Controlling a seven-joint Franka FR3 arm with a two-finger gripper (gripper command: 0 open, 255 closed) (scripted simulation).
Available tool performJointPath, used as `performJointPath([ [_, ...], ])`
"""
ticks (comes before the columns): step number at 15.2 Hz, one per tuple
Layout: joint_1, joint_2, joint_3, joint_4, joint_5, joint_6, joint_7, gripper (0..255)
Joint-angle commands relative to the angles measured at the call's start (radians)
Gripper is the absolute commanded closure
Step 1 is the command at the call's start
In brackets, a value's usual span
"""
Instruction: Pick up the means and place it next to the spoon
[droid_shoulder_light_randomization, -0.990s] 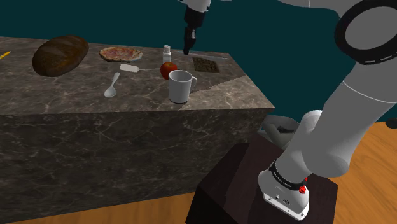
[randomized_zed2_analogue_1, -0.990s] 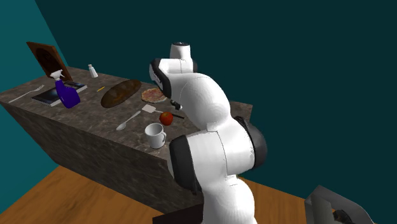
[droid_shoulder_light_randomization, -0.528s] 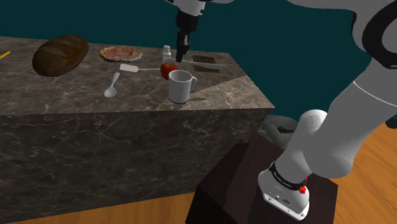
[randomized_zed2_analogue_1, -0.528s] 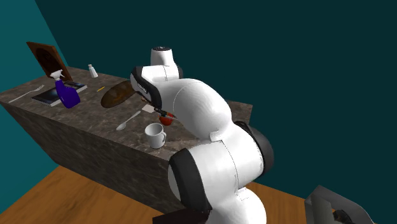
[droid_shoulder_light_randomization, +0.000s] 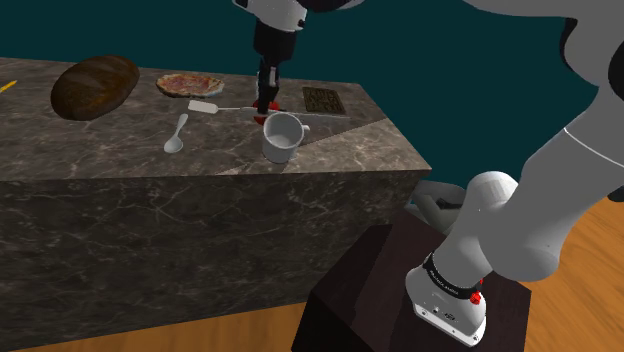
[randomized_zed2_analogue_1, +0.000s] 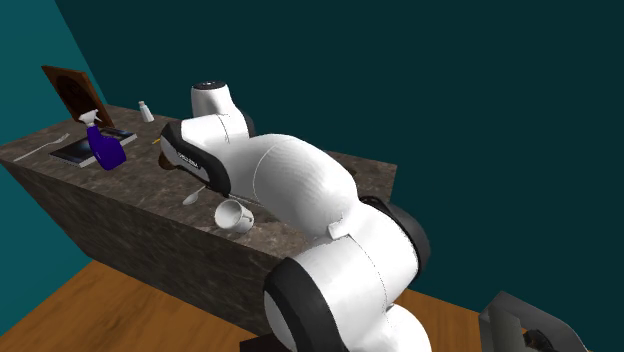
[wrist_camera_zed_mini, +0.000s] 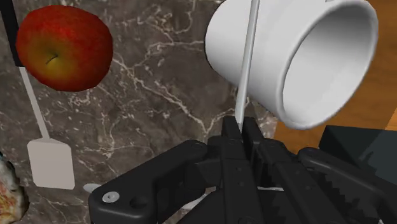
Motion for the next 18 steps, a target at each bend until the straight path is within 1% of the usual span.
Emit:
performJointPath([
  [1, 0.021, -0.008, 0.028, -0.009, -0.004, 0.002, 0.051, 255],
  [4, 0.049, -0.008, 0.068, -0.007, -0.008, 0.003, 0.12, 255],
  [18, 0.05, 0.006, 0.069, -0.18, -0.005, 0.19, 0.114, 255],
])
